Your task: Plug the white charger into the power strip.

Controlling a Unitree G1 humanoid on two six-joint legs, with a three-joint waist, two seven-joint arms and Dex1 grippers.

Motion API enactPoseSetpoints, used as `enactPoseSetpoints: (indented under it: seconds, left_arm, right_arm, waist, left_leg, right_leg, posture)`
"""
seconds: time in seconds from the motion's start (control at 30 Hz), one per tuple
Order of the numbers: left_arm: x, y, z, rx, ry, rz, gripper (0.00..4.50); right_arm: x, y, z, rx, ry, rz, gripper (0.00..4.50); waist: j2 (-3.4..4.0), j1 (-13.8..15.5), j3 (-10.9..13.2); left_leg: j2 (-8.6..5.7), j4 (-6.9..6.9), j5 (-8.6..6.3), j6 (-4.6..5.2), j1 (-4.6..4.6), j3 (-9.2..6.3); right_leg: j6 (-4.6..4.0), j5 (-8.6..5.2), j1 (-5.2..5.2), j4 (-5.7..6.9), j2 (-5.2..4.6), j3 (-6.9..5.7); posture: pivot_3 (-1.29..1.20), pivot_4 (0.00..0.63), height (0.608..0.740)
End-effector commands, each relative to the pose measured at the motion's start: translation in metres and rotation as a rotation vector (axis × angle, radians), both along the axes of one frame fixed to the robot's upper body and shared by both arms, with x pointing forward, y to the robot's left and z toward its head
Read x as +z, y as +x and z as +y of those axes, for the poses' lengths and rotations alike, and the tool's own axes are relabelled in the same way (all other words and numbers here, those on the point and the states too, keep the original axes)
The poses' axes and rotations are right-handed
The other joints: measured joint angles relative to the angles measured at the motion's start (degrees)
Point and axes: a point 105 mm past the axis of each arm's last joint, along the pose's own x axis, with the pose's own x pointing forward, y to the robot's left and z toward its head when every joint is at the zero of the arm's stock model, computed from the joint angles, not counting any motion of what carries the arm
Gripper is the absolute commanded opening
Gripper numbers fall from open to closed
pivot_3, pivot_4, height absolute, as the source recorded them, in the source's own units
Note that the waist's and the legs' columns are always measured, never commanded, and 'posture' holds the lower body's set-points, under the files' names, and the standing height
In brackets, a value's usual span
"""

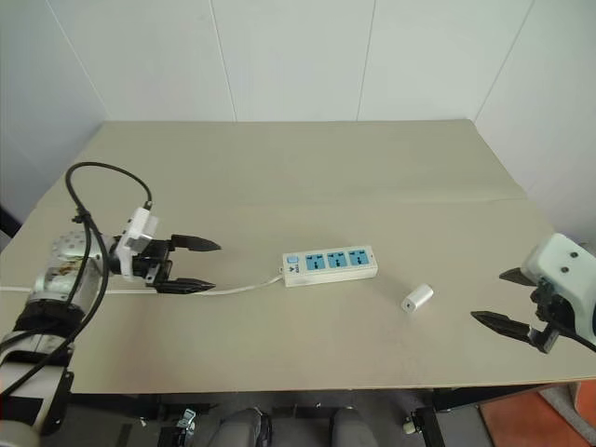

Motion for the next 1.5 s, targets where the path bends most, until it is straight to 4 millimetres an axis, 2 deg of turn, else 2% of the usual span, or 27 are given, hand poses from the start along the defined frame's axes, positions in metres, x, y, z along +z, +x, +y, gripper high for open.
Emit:
enactPoseSetpoints:
  seconds: [0.03, 0.2, 0.33, 0.43, 0.53, 0.83, 1.0, 1.17, 1.3, 1.5]
  left_arm:
    - [-0.02, 0.011, -0.017, -0.046, 0.085, -0.024, 4.46]
    - [-0.04, 0.024, -0.044, -0.053, 0.111, -0.013, 4.46]
    - [-0.049, 0.028, -0.06, -0.056, 0.145, -0.034, 4.46]
    - [-0.06, 0.029, -0.062, -0.045, 0.205, -0.016, 4.46]
    - [-0.065, 0.024, -0.064, -0.066, 0.205, 0.059, 4.46]
    - [-0.07, 0.023, -0.062, -0.033, 0.191, 0.097, 1.58]
    - [-0.073, 0.012, -0.059, -0.083, 0.176, 0.142, 0.03]
    - [-0.071, 0.001, -0.042, -0.079, 0.155, 0.141, 0.03]
    - [-0.066, -0.018, -0.019, -0.057, 0.162, 0.138, 0.03]
    - [-0.059, -0.027, 0.002, 0.082, 0.206, 0.142, 0.03]
  right_arm:
    - [0.016, 0.009, 0.029, 0.084, -0.023, -0.084, 4.5]
    - [0.021, 0.019, 0.071, 0.155, 0.016, -0.18, 4.5]
    - [0.023, 0.019, 0.089, 0.165, 0.02, -0.208, 4.5]
    - [0.028, 0.014, 0.099, 0.184, 0.019, -0.225, 4.5]
    - [0.031, 0.013, 0.101, 0.179, 0.022, -0.223, 4.5]
    - [0.024, 0.017, 0.098, 0.157, -0.001, -0.198, 4.5]
    - [0.022, 0.019, 0.101, 0.164, 0.003, -0.195, 4.5]
    - [0.019, 0.019, 0.103, 0.171, -0.002, -0.185, 4.5]
    - [0.014, 0.017, 0.104, 0.183, 0.001, -0.162, 4.5]
    - [0.011, 0.027, 0.106, 0.205, -0.001, -0.166, 4.5]
  waist:
    - [-0.01, -0.02, -0.01]
    - [-0.15, -0.4, 0.06]
    - [-0.17, -0.03, 0.08]
    - [-0.17, 0.24, 0.07]
    - [-0.18, 0.37, 0.05]
    - [-0.17, -0.01, 0.04]
    - [-0.16, -0.12, 0.01]
    - [-0.14, -0.46, 0.0]
    - [-0.12, -1.64, -0.02]
    - [-0.12, -1.57, -0.02]
  left_leg:
    - [0.0, 0.01, 0.0, 0.0, 0.02, 0.0]
    - [0.0, 0.01, -0.01, 0.02, -0.18, -0.05]
    - [-0.05, 0.03, -0.02, 0.04, -0.33, -0.16]
    - [-0.06, 0.04, -0.03, 0.06, -0.36, -0.21]
    - [-0.06, 0.05, -0.03, 0.06, -0.28, -0.25]
    - [-0.04, 0.08, -0.04, 0.06, -0.25, -0.25]
    - [-0.03, 0.08, -0.03, 0.06, -0.22, -0.25]
    - [-0.01, 0.07, -0.04, 0.07, -0.22, -0.25]
    - [0.08, -0.06, -0.05, 0.09, -0.1, -0.56]
    - [0.06, -0.03, -0.05, 0.08, 0.1, -0.65]
  right_leg:
    - [0.0, 0.0, 0.03, 0.0, 0.0, 0.0]
    - [0.0, 0.01, -0.17, 0.0, 0.02, 0.0]
    - [0.01, 0.0, -0.21, -0.04, 0.0, -0.02]
    - [0.01, 0.01, -0.21, -0.07, -0.03, -0.04]
    - [0.01, 0.0, -0.13, -0.05, -0.02, -0.07]
    - [0.02, 0.0, -0.1, -0.04, -0.01, -0.08]
    - [0.02, 0.0, -0.1, 0.0, 0.0, -0.08]
    - [0.02, 0.0, -0.1, -0.01, 0.0, -0.07]
    - [0.01, 0.0, -0.12, 0.02, 0.01, -0.01]
    - [0.01, 0.0, 0.05, 0.07, -0.01, -0.01]
  posture:
    - [0.0, 0.15, 0.74]
    - [0.0, 0.15, 0.74]
    - [0.0, 0.15, 0.74]
    - [0.0, 0.15, 0.74]
    - [0.0, 0.15, 0.74]
    - [0.0, 0.15, 0.74]
    - [0.0, 0.15, 0.74]
    - [0.0, 0.15, 0.74]
    - [0.0, 0.15, 0.74]
    - [0.0, 0.15, 0.74]
